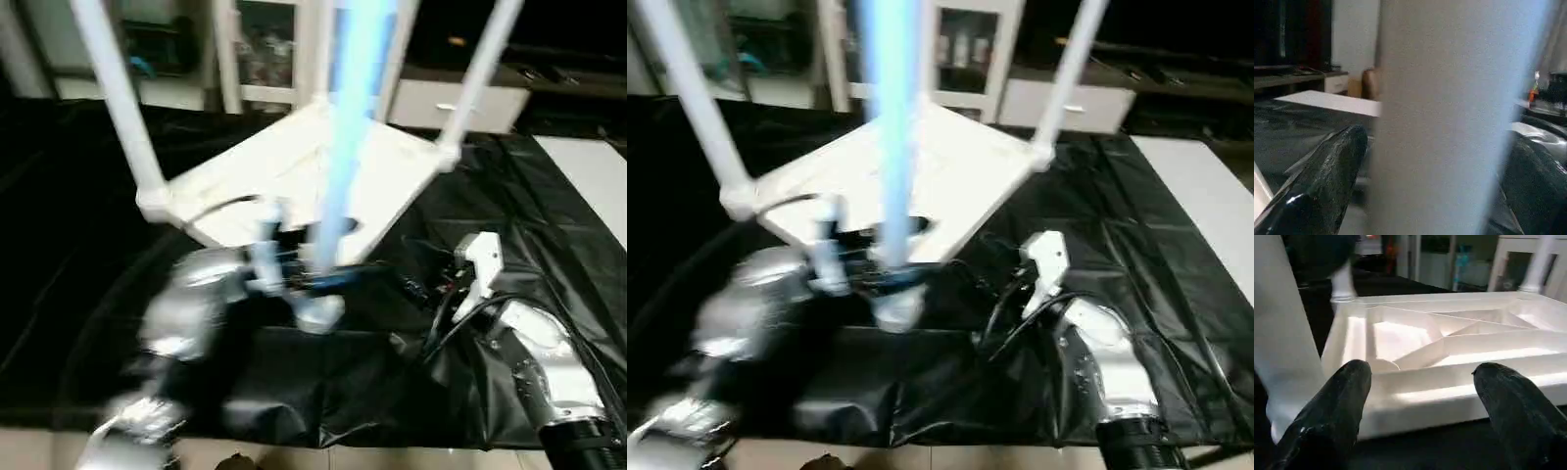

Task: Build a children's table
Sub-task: Rotate table base

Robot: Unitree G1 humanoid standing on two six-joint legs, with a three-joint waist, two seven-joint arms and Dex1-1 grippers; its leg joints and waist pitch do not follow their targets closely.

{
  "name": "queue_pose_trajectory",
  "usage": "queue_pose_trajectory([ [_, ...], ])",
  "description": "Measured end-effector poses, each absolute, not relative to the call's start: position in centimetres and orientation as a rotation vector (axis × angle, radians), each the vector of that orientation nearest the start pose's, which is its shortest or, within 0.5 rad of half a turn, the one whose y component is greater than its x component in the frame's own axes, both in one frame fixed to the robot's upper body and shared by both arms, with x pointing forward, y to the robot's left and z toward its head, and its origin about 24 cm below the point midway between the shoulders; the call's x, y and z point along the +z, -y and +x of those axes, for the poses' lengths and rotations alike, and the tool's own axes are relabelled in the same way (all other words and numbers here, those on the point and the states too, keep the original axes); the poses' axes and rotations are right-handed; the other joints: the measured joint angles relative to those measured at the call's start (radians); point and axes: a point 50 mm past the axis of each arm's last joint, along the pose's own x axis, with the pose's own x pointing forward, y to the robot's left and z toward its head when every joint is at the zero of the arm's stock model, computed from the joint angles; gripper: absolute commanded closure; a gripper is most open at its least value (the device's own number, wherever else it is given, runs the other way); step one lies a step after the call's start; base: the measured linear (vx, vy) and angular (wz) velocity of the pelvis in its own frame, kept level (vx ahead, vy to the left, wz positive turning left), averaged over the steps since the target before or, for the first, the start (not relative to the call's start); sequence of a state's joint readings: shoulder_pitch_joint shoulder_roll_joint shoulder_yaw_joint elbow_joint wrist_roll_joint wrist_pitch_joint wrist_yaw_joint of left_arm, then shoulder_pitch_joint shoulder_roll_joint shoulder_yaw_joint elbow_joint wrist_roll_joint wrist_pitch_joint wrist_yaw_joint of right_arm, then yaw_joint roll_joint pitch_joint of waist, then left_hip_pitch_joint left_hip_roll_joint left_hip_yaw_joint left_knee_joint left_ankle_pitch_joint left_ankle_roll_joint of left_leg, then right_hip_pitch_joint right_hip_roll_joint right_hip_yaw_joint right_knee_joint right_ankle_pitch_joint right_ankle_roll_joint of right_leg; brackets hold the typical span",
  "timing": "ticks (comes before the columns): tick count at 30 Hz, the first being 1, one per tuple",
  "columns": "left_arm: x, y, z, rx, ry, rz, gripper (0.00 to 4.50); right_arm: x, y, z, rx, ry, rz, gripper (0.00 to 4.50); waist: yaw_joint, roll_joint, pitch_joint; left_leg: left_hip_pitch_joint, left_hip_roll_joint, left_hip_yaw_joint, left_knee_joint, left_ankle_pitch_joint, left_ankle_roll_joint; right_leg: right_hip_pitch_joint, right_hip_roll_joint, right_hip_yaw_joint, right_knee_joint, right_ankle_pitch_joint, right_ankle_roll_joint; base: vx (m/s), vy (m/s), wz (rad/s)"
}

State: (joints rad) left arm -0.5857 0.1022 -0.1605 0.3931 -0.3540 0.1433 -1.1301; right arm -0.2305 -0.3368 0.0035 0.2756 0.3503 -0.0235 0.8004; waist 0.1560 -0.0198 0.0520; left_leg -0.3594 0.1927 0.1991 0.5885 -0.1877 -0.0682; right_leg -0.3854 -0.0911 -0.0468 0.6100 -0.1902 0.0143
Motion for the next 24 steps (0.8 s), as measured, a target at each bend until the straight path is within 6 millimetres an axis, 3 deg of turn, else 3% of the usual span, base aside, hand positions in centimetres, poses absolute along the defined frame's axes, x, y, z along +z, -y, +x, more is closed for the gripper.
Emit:
queue_pose_trajectory([
  [3,10.9,-4.1,31.6,-1.391,0.067,-0.055,0.05,5.7,18.0,28.3,0.764,-0.008,0.018,0.79,-0.018,0.012,-0.002,0.000,0.000,0.000,0.000,-0.001,0.002,0.000,0.000,0.001,0.000,-0.001,0.002,0.000,0.000,0.00],
  [5,10.7,-4.3,32.0,-1.354,0.054,-0.024,0.05,5.8,18.3,28.3,0.756,-0.008,0.013,0.79,-0.028,0.016,-0.002,0.000,0.000,-0.001,-0.001,-0.001,0.002,-0.001,0.001,0.001,0.000,-0.002,0.002,0.000,0.000,0.00],
  [10,10.2,-7.3,32.7,-1.324,0.021,0.075,0.05,6.0,19.0,28.4,0.736,-0.005,0.003,0.79,-0.041,0.020,-0.001,-0.001,0.000,-0.002,0.000,-0.001,0.002,-0.002,0.002,0.001,0.002,-0.002,0.002,0.000,0.000,0.00],
  [12,10.0,-9.3,32.7,-1.347,-0.037,0.134,0.05,6.0,19.0,28.4,0.739,-0.007,0.001,0.79,-0.045,0.020,-0.001,0.000,0.000,-0.002,0.000,-0.001,0.002,-0.002,0.002,0.001,0.002,-0.001,0.001,0.000,0.000,0.00],
  [18,9.0,-13.2,32.7,-1.379,-0.190,0.181,0.05,5.6,19.5,27.7,0.769,-0.049,-0.014,0.79,-0.035,0.020,-0.001,-0.002,-0.001,-0.001,0.000,-0.001,0.002,-0.003,0.000,0.001,0.000,-0.001,0.001,0.000,0.000,0.00],
  [24,9.1,-14.0,34.0,-1.348,-0.229,0.367,0.05,5.8,19.6,27.1,0.841,-0.081,-0.045,0.79,-0.014,0.020,-0.001,-0.010,-0.001,0.000,0.003,-0.001,0.007,-0.010,0.000,0.001,0.002,-0.001,0.001,0.000,0.000,0.00],
])
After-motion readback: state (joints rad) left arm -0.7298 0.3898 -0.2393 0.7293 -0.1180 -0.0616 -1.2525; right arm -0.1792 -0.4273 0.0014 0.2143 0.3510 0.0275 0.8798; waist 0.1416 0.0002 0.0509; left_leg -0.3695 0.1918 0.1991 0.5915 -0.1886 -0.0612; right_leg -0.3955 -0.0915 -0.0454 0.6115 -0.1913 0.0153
